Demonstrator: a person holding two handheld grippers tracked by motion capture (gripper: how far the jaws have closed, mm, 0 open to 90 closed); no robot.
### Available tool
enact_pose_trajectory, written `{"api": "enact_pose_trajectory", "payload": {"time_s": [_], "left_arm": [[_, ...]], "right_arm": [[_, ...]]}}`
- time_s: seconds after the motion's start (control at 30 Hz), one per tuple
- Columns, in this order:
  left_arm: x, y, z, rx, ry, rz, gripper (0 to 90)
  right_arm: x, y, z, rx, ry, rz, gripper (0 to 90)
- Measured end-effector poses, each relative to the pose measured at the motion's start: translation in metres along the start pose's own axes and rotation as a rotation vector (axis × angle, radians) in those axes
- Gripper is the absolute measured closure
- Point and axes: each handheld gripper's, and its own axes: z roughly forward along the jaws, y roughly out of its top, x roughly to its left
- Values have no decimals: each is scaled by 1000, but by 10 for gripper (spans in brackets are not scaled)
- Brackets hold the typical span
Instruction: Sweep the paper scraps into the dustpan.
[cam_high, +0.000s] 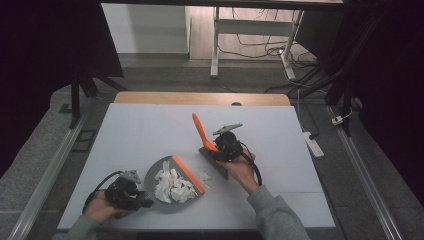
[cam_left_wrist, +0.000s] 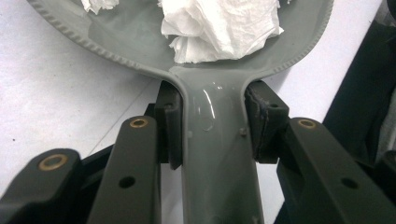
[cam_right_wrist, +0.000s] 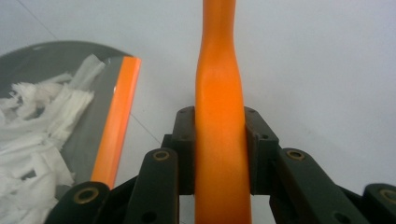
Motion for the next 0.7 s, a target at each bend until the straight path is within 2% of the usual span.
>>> {"api": "enact_pose_trajectory", "payload": {"time_s": [0.2, 0.3, 0.4, 0.5, 0.6, 0.63, 0.67, 0.7], "left_arm": [[0, -3, -2, 11, -9, 15, 619], [-1, -1, 0, 14, -8, 19, 619], [-3, 1, 1, 17, -9, 23, 619], [-3, 2, 3, 22, -9, 26, 619], [-3, 2, 3, 22, -8, 25, 619], [-3, 2, 3, 17, -10, 24, 619], [-3, 2, 3, 15, -8, 23, 619], [-3, 2, 3, 15, -7, 24, 619]], "right_arm": [[2, -1, 2, 5, 13, -4, 704], [8, -1, 4, 5, 45, 9, 703], [23, -1, 8, 7, 63, -1, 704], [43, 0, 14, 12, 101, -35, 704], [64, 5, 20, 6, 177, -51, 704], [71, 7, 20, -1, 186, -67, 704], [75, 10, 19, -15, 223, -61, 704], [77, 12, 17, -31, 282, -28, 703]]}}
